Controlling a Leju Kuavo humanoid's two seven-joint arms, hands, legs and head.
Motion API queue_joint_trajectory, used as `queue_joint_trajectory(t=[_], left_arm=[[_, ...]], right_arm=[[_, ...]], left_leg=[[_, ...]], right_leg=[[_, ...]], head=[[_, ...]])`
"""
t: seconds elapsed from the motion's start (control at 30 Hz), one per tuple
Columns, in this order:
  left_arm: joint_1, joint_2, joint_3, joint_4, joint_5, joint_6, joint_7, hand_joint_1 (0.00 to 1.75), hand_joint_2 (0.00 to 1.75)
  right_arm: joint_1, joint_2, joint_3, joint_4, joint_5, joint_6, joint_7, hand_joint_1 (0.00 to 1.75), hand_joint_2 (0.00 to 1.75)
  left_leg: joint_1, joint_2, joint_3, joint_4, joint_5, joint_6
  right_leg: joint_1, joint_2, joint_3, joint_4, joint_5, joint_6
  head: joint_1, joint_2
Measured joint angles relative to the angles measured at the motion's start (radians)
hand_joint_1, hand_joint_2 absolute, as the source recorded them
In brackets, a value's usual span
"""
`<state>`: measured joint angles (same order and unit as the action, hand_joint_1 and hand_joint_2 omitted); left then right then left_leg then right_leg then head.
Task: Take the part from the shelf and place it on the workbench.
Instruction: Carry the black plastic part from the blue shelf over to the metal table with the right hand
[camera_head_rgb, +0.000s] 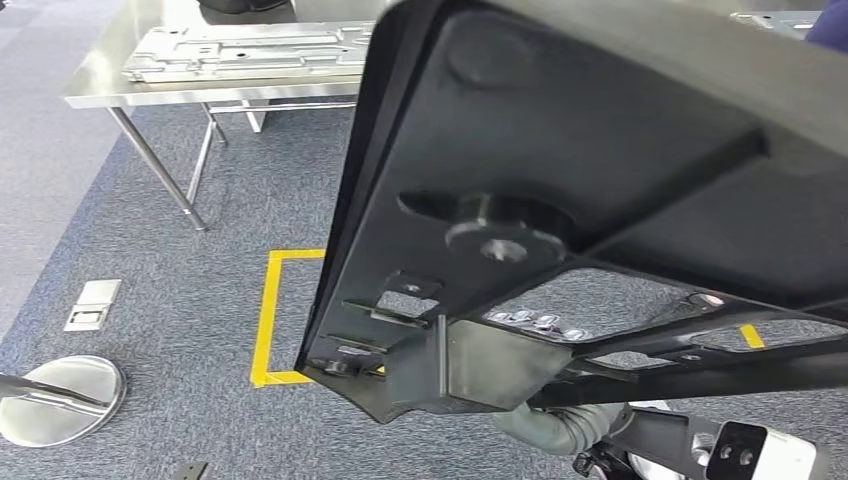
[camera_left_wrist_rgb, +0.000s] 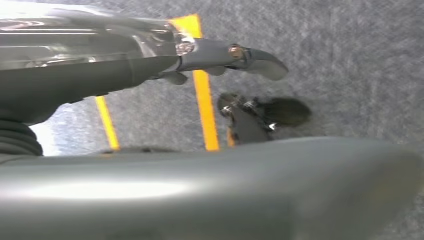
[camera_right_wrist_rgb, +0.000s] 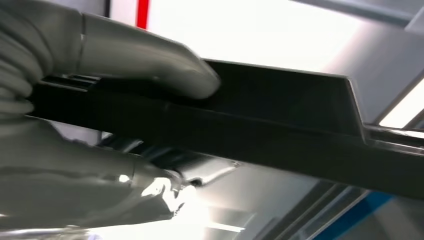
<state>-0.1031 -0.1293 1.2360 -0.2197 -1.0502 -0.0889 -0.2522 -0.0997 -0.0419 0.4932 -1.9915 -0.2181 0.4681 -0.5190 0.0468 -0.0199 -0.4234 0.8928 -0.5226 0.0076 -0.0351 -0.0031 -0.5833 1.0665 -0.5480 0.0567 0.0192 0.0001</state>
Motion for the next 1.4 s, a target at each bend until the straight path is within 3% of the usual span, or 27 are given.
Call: queue_joint_trajectory(t=[0.07, 0.1, 0.13, 0.2, 0.23, 0.27, 0.33, 0.37, 0.43, 0.5, 0.57, 0.6, 0.63, 0.7, 0.73, 0.77, 0.83, 0.93, 1.0, 1.07, 1.1, 1.13, 1.17, 1.2, 1.27, 1.33, 1.4], left_arm=[[0.001, 0.000, 0.000, 0.000, 0.000, 0.001, 0.000, 0.00, 1.75], [0.002, 0.000, 0.000, 0.000, 0.000, 0.001, 0.000, 0.00, 1.75], [0.004, 0.000, 0.000, 0.000, 0.000, 0.000, 0.000, 0.00, 1.75], [0.005, 0.000, 0.000, 0.000, 0.000, -0.001, 0.000, 0.00, 1.75], [0.004, 0.001, 0.000, 0.000, 0.000, -0.001, 0.000, 0.00, 1.75], [0.003, 0.001, 0.000, 0.000, 0.000, -0.001, 0.000, 0.00, 1.75], [0.000, 0.001, 0.000, 0.000, 0.000, 0.000, 0.000, 0.00, 1.75], [-0.001, 0.000, 0.000, 0.000, 0.000, -0.001, 0.000, 0.00, 1.75], [-0.004, -0.001, 0.000, 0.000, 0.000, -0.001, 0.000, 0.00, 1.75], [-0.006, -0.001, 0.000, 0.000, 0.000, 0.000, 0.000, 0.00, 1.75], [-0.004, 0.000, 0.000, 0.000, 0.000, 0.000, 0.000, 0.00, 1.75], [-0.001, 0.001, 0.000, 0.000, 0.000, 0.000, 0.000, 0.00, 1.75], [0.002, 0.001, 0.000, 0.000, 0.000, 0.000, 0.000, 0.00, 1.75], [0.005, 0.002, 0.000, 0.000, 0.000, 0.000, 0.000, 0.00, 1.75], [0.005, 0.001, 0.000, 0.000, 0.000, 0.000, 0.000, 0.00, 1.75], [0.004, 0.000, 0.000, 0.000, 0.000, 0.000, 0.000, 0.00, 1.75], [0.004, -0.001, 0.000, 0.000, 0.000, 0.001, 0.000, 0.00, 1.75], [0.007, 0.000, 0.000, 0.000, 0.000, 0.003, 0.000, 0.00, 1.75], [0.005, 0.000, 0.000, 0.000, 0.000, 0.003, 0.000, 0.00, 1.75], [0.003, 0.000, 0.000, 0.000, 0.000, 0.004, 0.000, 0.00, 1.75], [0.003, 0.000, 0.000, 0.000, -0.001, 0.004, 0.000, 0.00, 1.75], [0.003, 0.000, 0.000, 0.000, -0.001, 0.004, 0.000, 0.00, 1.75], [0.003, 0.000, 0.000, 0.000, -0.001, 0.004, 0.000, 0.00, 1.75], [0.003, 0.000, 0.000, 0.000, -0.002, 0.005, 0.000, 0.00, 1.75], [0.002, -0.004, -0.001, 0.000, -0.002, 0.005, -0.001, 0.00, 1.75], [0.001, -0.008, -0.001, 0.000, -0.003, 0.005, -0.001, 0.00, 1.75], [0.000, -0.010, -0.001, 0.000, -0.003, 0.005, -0.001, 0.00, 1.75]], right_arm=[[0.006, 0.000, 0.002, 0.000, 0.000, -0.002, 0.000, 1.75, 1.75], [0.009, -0.001, 0.002, 0.001, 0.000, -0.004, 0.001, 1.75, 1.75], [0.010, -0.001, 0.002, 0.001, 0.000, -0.004, 0.001, 1.75, 1.75], [0.011, -0.001, 0.002, 0.002, 0.000, -0.004, 0.001, 1.75, 1.75], [0.011, -0.001, 0.002, 0.003, 0.000, -0.004, 0.001, 1.75, 1.75], [0.012, -0.001, 0.003, 0.003, 0.001, -0.004, 0.001, 1.75, 1.75], [0.012, -0.001, 0.002, 0.003, 0.000, -0.004, 0.002, 1.75, 1.75], [0.011, -0.001, 0.002, 0.002, 0.000, -0.005, 0.002, 1.75, 1.75], [0.009, 0.001, 0.002, -0.002, 0.000, -0.005, 0.001, 1.75, 1.75], [0.008, 0.002, 0.002, -0.005, 0.000, -0.005, 0.000, 1.75, 1.75], [0.008, 0.003, 0.003, -0.005, 0.000, -0.005, 0.000, 1.75, 1.75], [0.009, 0.004, 0.003, -0.005, 0.000, -0.005, 0.000, 1.75, 1.75], [0.010, 0.004, 0.004, -0.005, 0.000, -0.005, 0.000, 1.75, 1.75], [0.010, 0.004, 0.004, -0.005, 0.000, -0.005, 0.001, 1.75, 1.75], [0.010, 0.004, 0.004, -0.005, 0.000, -0.005, 0.001, 1.75, 1.75], [0.010, 0.005, 0.004, -0.006, 0.000, -0.005, 0.001, 1.75, 1.75], [0.010, 0.005, 0.005, -0.007, 0.001, -0.005, 0.001, 1.75, 1.75], [0.007, 0.005, 0.006, -0.007, 0.000, -0.005, 0.002, 1.75, 1.75], [0.004, 0.005, 0.006, -0.007, 0.000, -0.006, 0.002, 1.75, 1.75], [0.003, 0.005, 0.007, -0.007, 0.000, -0.007, 0.002, 1.75, 1.75], [0.004, 0.005, 0.007, -0.006, 0.000, -0.008, 0.002, 1.75, 1.75], [0.004, 0.005, 0.007, -0.006, 0.001, -0.009, 0.002, 1.75, 1.75], [0.005, 0.005, 0.007, -0.006, 0.002, -0.010, 0.002, 1.75, 1.75], [0.005, 0.005, 0.007, -0.006, 0.005, -0.012, 0.001, 1.75, 1.75], [0.008, 0.005, 0.007, -0.008, 0.013, -0.016, -0.002, 1.75, 1.75], [0.012, 0.005, 0.007, -0.012, 0.017, -0.019, -0.003, 1.75, 1.75], [0.013, 0.006, 0.007, -0.017, 0.018, -0.021, -0.003, 1.75, 1.75]], left_leg=[[-0.003, 0.000, 0.004, 0.002, -0.006, 0.003], [-0.003, -0.001, 0.007, 0.005, -0.012, 0.001], [0.000, -0.003, 0.011, 0.009, -0.019, -0.004], [0.010, -0.008, 0.021, 0.022, -0.041, -0.019], [0.014, -0.010, 0.023, 0.029, -0.052, -0.029], [0.017, -0.011, 0.025, 0.033, -0.059, -0.038], [0.019, -0.011, 0.027, 0.022, -0.060, -0.052], [0.020, -0.011, 0.033, 0.009, -0.058, -0.056], [0.019, -0.004, 0.032, 0.024, -0.071, -0.058], [0.015, 0.003, -0.026, 0.135, -0.116, -0.054], [0.012, 0.004, -0.123, 0.287, -0.157, -0.053], [0.013, 0.005, -0.158, 0.327, -0.154, -0.054], [0.013, 0.006, -0.175, 0.330, -0.129, -0.056], [0.018, 0.013, -0.159, 0.235, -0.036, -0.063], [0.016, 0.017, -0.144, 0.186, -0.004, -0.067], [0.015, 0.021, -0.133, 0.151, 0.009, -0.065], [0.009, 0.022, -0.132, 0.142, -0.007, -0.048], [0.004, 0.018, -0.133, 0.147, -0.019, -0.017], [-0.001, 0.018, -0.128, 0.146, -0.024, -0.003], [-0.010, 0.017, -0.123, 0.146, -0.030, 0.007], [-0.016, 0.017, -0.118, 0.146, -0.034, 0.012], [-0.021, 0.015, -0.112, 0.146, -0.039, 0.017], [-0.027, 0.012, -0.104, 0.145, -0.043, 0.020], [-0.032, 0.009, -0.095, 0.144, -0.049, 0.022], [-0.036, 0.005, -0.082, 0.139, -0.058, 0.022], [-0.033, 0.003, -0.079, 0.131, -0.061, 0.016], [-0.031, 0.003, -0.074, 0.120, -0.062, 0.008]], right_leg=[[0.000, 0.002, -0.076, 0.132, -0.041, -0.002], [-0.001, 0.002, -0.099, 0.165, -0.038, 0.000], [-0.002, 0.002, -0.105, 0.161, -0.015, 0.004], [-0.008, 0.004, -0.069, 0.058, 0.061, 0.014], [-0.007, 0.008, -0.046, 0.004, 0.088, 0.017], [-0.006, 0.010, -0.028, -0.037, 0.097, 0.013], [0.002, 0.015, -0.015, -0.066, 0.089, -0.003], [0.004, 0.014, -0.008, -0.077, 0.085, -0.014], [0.002, 0.007, 0.012, -0.099, 0.083, -0.033], [-0.003, -0.005, 0.031, -0.115, 0.078, -0.048], [-0.004, -0.012, 0.041, -0.116, 0.068, -0.050], [-0.007, -0.013, 0.048, -0.116, 0.062, -0.047], [-0.010, -0.013, 0.055, -0.114, 0.056, -0.040], [-0.023, -0.012, 0.071, -0.103, 0.036, -0.021], [-0.026, -0.012, 0.076, -0.095, 0.026, -0.009], [-0.027, -0.011, 0.077, -0.086, 0.017, 0.002], [-0.025, -0.010, 0.075, -0.077, 0.009, 0.017], [-0.031, -0.012, 0.072, -0.062, -0.005, 0.022], [-0.026, -0.011, 0.026, 0.029, -0.051, 0.014], [-0.014, -0.010, -0.060, 0.179, -0.103, 0.002], [-0.007, -0.009, -0.096, 0.232, -0.109, -0.006], [0.001, -0.008, -0.115, 0.248, -0.094, -0.015], [0.008, -0.007, -0.114, 0.223, -0.059, -0.027], [0.018, -0.004, -0.098, 0.164, -0.012, -0.044], [0.036, 0.003, -0.059, 0.048, 0.055, -0.082], [0.049, 0.007, -0.042, -0.003, 0.068, -0.105], [0.048, 0.005, -0.025, -0.035, 0.064, -0.103]], head=[[0.000, 0.000], [0.001, 0.000], [0.003, 0.000], [0.017, 0.000], [0.038, 0.000], [0.067, 0.000], [0.121, 0.000], [0.133, 0.000], [0.135, 0.000], [0.135, 0.000], [0.135, 0.000], [0.135, 0.000], [0.135, 0.000], [0.135, 0.000], [0.133, 0.000], [0.132, 0.000], [0.129, 0.000], [0.128, 0.000], [0.128, 0.000], [0.128, 0.000], [0.128, 0.000], [0.128, 0.000], [0.128, 0.000], [0.129, 0.000], [0.128, 0.000], [0.128, 0.000], [0.128, 0.000]])
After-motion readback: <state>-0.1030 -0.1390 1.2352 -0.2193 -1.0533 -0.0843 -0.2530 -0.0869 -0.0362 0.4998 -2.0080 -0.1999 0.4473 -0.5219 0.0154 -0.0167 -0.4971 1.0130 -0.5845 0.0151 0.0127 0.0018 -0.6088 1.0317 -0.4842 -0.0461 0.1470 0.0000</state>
